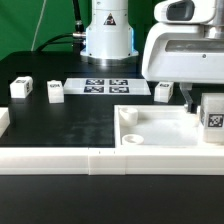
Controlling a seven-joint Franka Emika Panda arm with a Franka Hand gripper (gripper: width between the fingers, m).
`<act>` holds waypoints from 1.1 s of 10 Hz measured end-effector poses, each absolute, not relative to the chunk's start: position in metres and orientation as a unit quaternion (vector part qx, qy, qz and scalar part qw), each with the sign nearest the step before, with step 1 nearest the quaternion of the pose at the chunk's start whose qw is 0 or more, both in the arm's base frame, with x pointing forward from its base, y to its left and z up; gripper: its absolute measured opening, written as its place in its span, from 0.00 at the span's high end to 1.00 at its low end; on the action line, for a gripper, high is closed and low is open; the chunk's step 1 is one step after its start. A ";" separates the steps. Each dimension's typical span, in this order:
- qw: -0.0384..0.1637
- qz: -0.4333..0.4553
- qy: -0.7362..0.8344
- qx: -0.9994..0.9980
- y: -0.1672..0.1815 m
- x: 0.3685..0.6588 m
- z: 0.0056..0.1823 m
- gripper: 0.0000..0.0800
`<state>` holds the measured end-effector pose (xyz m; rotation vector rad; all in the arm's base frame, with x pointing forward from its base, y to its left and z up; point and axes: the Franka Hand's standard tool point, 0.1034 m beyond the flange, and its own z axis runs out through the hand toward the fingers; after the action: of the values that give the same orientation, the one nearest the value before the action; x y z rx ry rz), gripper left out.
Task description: Assemble one leg
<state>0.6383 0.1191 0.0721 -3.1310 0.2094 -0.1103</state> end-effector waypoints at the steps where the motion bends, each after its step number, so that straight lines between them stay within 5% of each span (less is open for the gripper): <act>1: 0.001 -0.035 0.067 -0.997 0.119 0.638 0.072 0.64; 5: 0.007 -0.036 0.119 -0.992 0.118 0.638 0.071 0.64; 11: 0.028 -0.046 0.449 -0.892 0.121 0.636 0.069 0.64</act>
Offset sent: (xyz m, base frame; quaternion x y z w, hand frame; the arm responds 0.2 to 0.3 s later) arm 0.0000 0.0000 0.0000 0.0000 0.0000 0.0000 1.0000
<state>0.6364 0.1210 0.0693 -2.7541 1.3853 -0.1416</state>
